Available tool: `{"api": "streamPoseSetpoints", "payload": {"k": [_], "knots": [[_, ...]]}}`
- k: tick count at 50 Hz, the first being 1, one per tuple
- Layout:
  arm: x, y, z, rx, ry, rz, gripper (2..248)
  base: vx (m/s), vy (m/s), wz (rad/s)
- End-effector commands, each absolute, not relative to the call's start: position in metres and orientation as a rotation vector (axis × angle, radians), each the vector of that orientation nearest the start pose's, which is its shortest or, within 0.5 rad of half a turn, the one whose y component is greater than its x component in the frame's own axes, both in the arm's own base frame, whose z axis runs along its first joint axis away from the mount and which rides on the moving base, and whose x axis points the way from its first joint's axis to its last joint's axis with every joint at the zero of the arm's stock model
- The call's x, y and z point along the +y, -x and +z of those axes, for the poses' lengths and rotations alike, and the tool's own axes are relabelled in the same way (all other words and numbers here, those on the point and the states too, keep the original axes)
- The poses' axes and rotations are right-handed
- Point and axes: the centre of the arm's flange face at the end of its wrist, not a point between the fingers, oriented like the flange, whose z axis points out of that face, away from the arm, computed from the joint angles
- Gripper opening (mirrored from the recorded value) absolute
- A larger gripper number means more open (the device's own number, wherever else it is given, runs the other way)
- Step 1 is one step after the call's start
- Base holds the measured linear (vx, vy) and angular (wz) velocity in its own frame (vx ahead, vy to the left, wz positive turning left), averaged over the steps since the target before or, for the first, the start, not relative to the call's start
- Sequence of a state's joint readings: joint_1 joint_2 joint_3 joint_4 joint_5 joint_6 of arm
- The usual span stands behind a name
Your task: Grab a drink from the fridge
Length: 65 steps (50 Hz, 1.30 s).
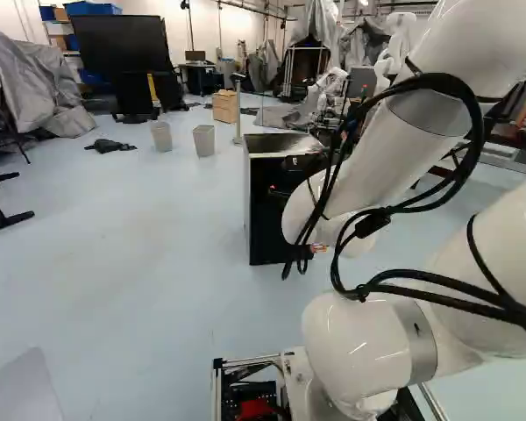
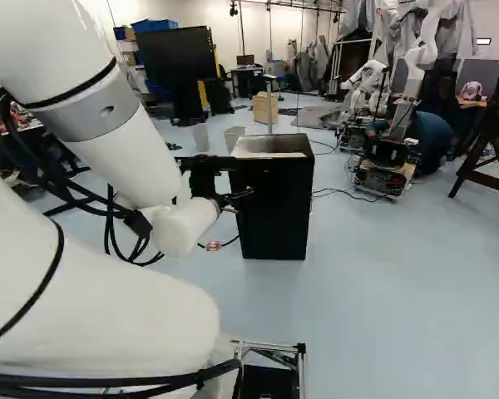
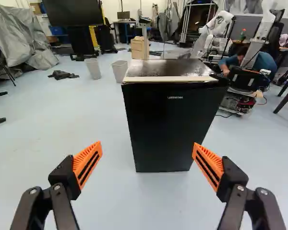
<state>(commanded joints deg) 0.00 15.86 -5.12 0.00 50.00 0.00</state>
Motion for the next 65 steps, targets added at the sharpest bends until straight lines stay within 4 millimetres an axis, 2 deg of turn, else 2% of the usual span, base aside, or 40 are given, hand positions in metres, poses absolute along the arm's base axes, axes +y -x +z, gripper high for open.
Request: {"api": "streamPoseSetpoints", "payload": {"k": [29,65], "knots": [[0.0000,-0.2711,0.3658,0.000,2.558,-1.824,247,0.123,0.092,-0.027],[0.0000,-0.2711,0.3658,0.000,2.558,-1.824,247,0.050,0.068,-0.015]]}}
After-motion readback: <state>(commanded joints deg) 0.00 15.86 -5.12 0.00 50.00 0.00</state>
